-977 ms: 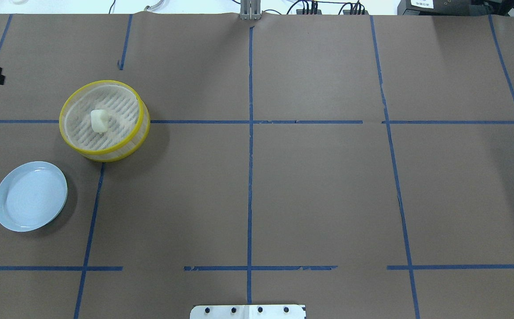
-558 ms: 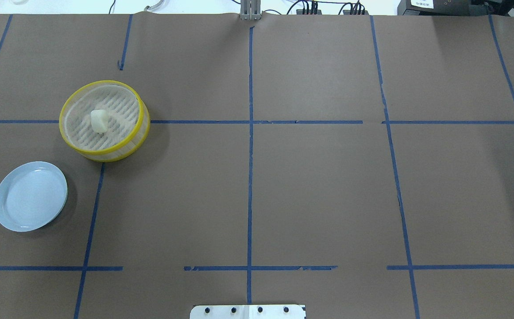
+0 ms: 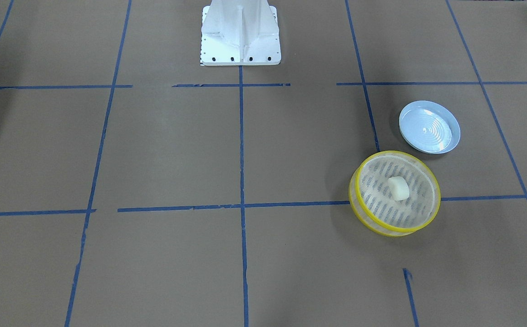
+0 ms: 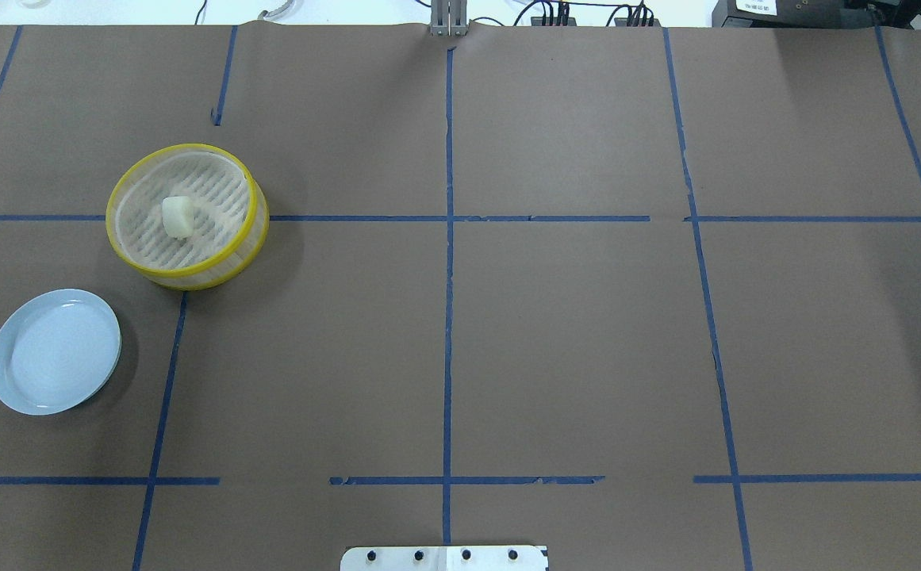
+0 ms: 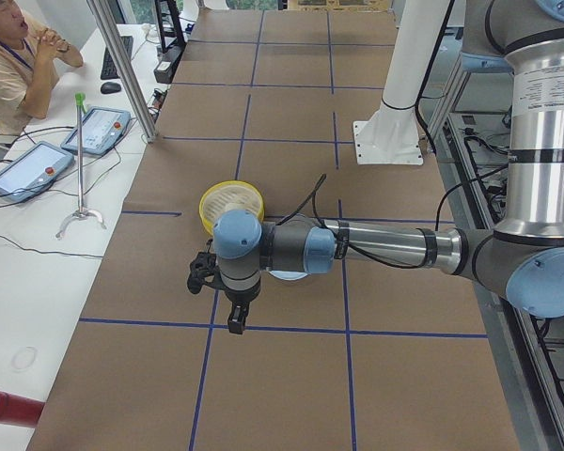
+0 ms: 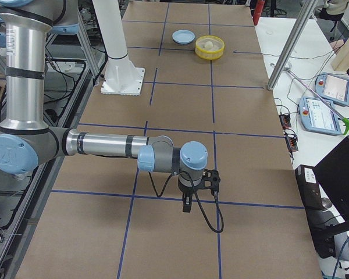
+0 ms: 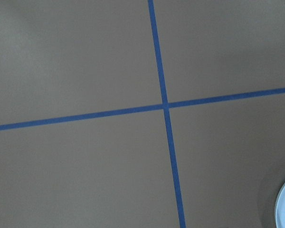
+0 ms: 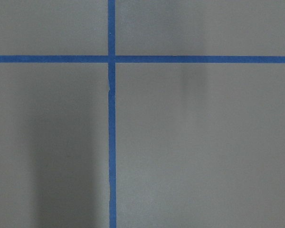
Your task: Place bun in steamer
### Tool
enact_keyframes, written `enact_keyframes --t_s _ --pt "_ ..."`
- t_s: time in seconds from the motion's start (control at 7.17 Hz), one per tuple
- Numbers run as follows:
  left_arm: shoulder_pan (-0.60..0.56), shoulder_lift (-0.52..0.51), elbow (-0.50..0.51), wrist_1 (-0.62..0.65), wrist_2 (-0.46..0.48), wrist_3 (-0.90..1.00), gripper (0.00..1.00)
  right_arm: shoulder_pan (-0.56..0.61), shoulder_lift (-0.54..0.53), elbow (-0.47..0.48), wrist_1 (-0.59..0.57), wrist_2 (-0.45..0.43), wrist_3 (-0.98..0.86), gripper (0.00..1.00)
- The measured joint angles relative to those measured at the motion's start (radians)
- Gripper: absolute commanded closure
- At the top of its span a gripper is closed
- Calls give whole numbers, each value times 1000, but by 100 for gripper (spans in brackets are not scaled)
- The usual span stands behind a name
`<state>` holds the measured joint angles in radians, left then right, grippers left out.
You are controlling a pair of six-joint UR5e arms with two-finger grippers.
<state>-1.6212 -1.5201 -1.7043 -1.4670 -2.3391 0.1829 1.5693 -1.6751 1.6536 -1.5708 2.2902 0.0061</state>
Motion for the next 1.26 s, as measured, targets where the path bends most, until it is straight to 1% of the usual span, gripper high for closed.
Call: enact_keyframes --t_s 0.14,0.28,0.7,1.26 --pt "-1 2 -1 46 -3 15 0 0 0 0 0 0 0 0" --pt "-1 6 4 58 -6 21 0 0 0 0 0 0 0 0" --pt "-2 34 8 -3 -9 27 0 0 0 0 0 0 0 0" --pt "-1 30 -4 -4 -3 28 0 0 0 0 0 0 0 0"
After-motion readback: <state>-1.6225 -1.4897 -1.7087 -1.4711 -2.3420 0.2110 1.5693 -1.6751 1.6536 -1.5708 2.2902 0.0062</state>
